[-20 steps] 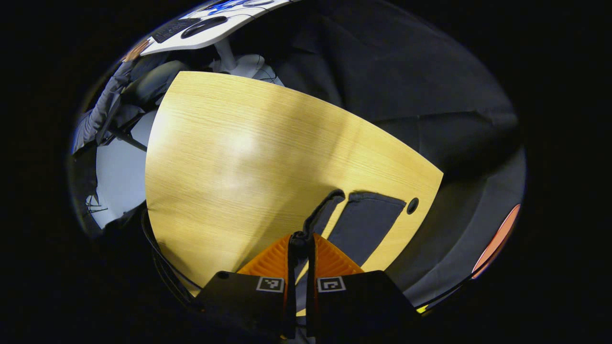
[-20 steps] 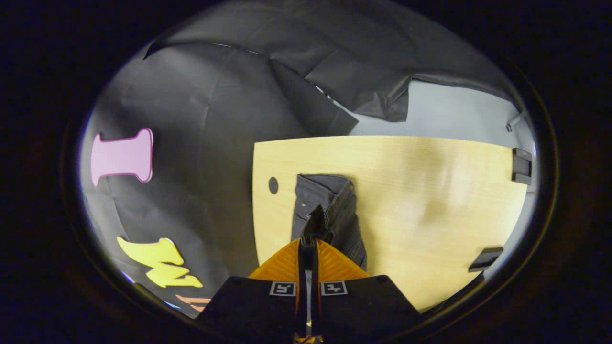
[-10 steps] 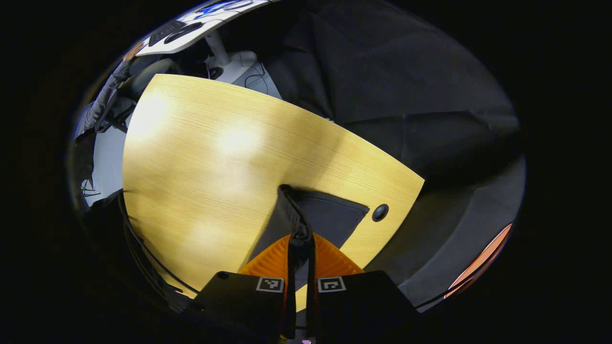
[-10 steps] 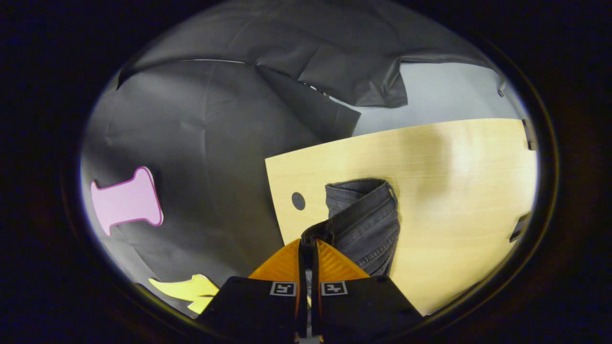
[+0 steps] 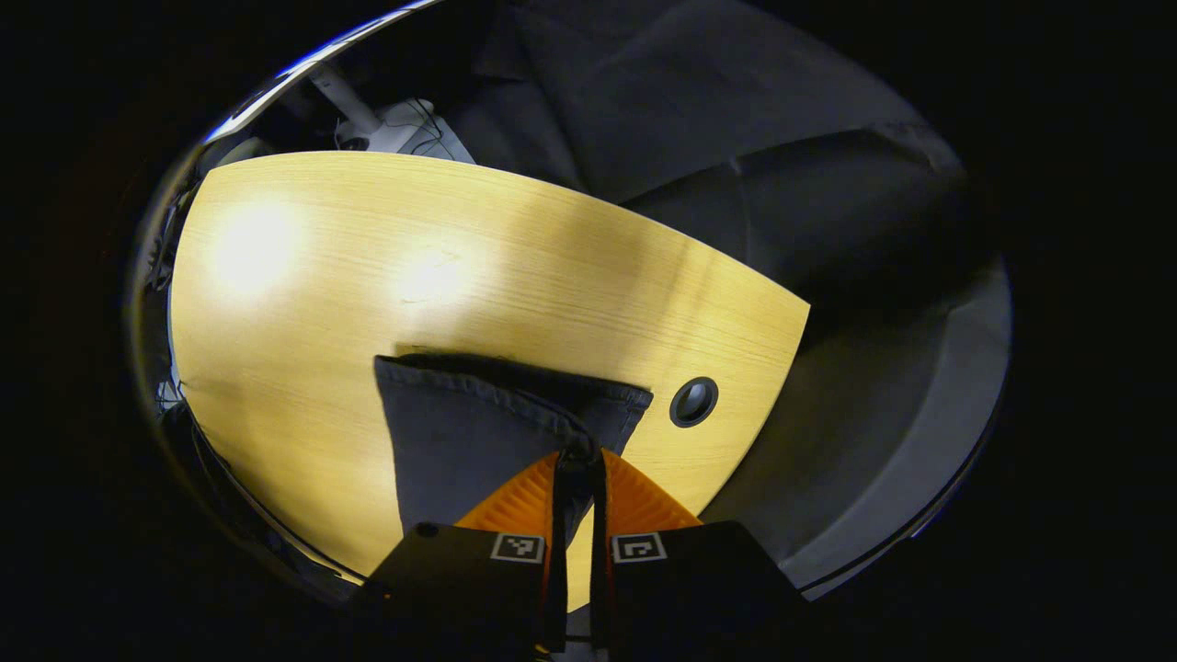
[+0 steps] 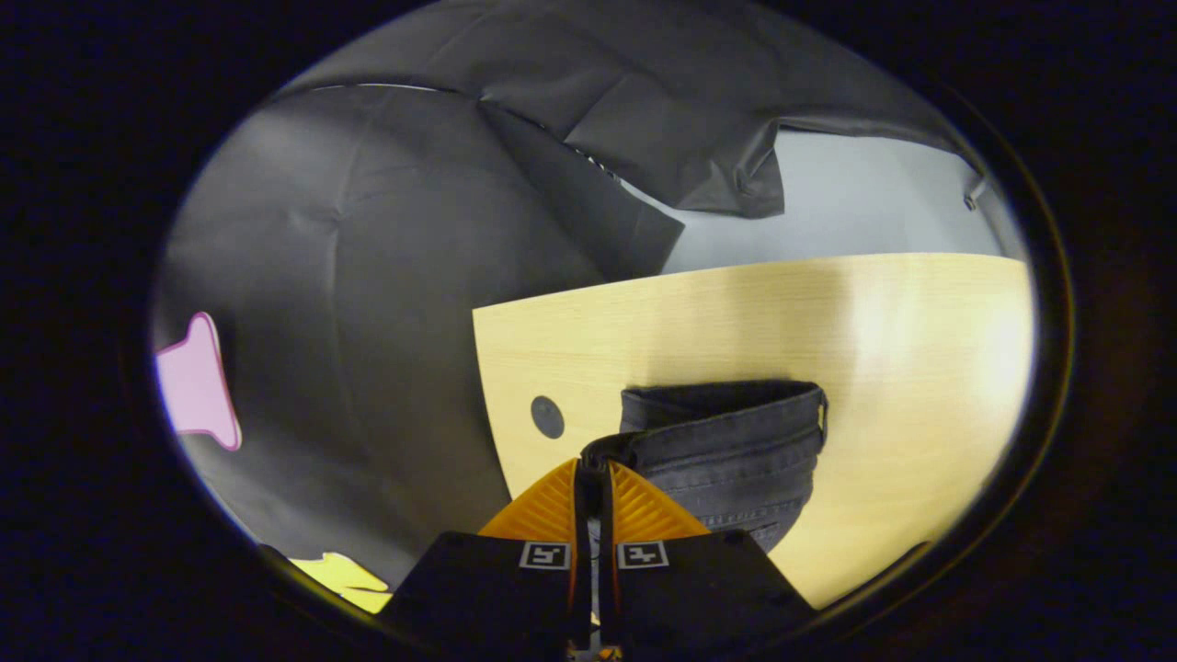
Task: Grasp the waist and the cuffs of the jeans and fold them to make the two legs overlap; first hold the waist and fold one-third of the jeans toward the cuffs, then hold the cuffs and fold the remaining one-third in the same direction to finish folding.
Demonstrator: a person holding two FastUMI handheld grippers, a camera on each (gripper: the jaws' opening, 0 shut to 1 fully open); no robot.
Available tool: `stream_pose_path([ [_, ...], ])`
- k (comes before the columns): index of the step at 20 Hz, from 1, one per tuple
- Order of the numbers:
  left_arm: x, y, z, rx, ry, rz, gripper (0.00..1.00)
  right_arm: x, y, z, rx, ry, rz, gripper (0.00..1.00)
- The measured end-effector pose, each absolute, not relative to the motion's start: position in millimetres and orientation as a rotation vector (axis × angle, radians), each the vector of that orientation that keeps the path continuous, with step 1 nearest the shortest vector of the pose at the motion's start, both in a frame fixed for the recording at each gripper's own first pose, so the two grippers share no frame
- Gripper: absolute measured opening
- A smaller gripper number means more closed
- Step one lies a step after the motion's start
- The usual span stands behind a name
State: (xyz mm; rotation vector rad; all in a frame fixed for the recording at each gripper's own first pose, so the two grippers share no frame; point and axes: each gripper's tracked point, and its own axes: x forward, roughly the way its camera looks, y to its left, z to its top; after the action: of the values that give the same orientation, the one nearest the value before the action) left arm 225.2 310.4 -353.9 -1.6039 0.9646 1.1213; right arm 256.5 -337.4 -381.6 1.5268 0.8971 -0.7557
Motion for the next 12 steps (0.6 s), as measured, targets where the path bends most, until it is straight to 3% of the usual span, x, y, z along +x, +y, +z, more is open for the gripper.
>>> stream_pose_path([
  [4,239,306,-377,-1.531,1.04,1.108,0.18,265,-335,-402,1.482,0.922,-0.763,0.04],
  [5,228,304,-381,-1.499,1.105,1.144,0.22,266,-335,-405,1.472,0.925,-0.764,0.04],
  [6,222,303,-378,-1.485,1.112,1.18,0.34,266,-334,-408,1.455,0.931,-0.763,0.04],
  [7,219,302,-385,-1.462,1.15,1.2,0.35,264,-333,-411,1.433,0.938,-0.767,0.04],
  [8,215,300,-385,-1.454,1.165,1.199,0.47,263,-333,-412,1.415,0.94,-0.767,0.04],
  [9,216,302,-387,-1.451,1.16,1.201,0.45,263,-331,-412,1.404,0.944,-0.773,0.05],
  [10,218,303,-387,-1.453,1.149,1.192,0.78,265,-333,-410,1.396,0.926,-0.779,0.05],
  [11,219,305,-384,-1.455,1.141,1.184,0.7,266,-337,-407,1.386,0.911,-0.789,0.24],
  [12,219,306,-379,-1.459,1.129,1.179,0.72,266,-339,-404,1.373,0.902,-0.786,0.4],
])
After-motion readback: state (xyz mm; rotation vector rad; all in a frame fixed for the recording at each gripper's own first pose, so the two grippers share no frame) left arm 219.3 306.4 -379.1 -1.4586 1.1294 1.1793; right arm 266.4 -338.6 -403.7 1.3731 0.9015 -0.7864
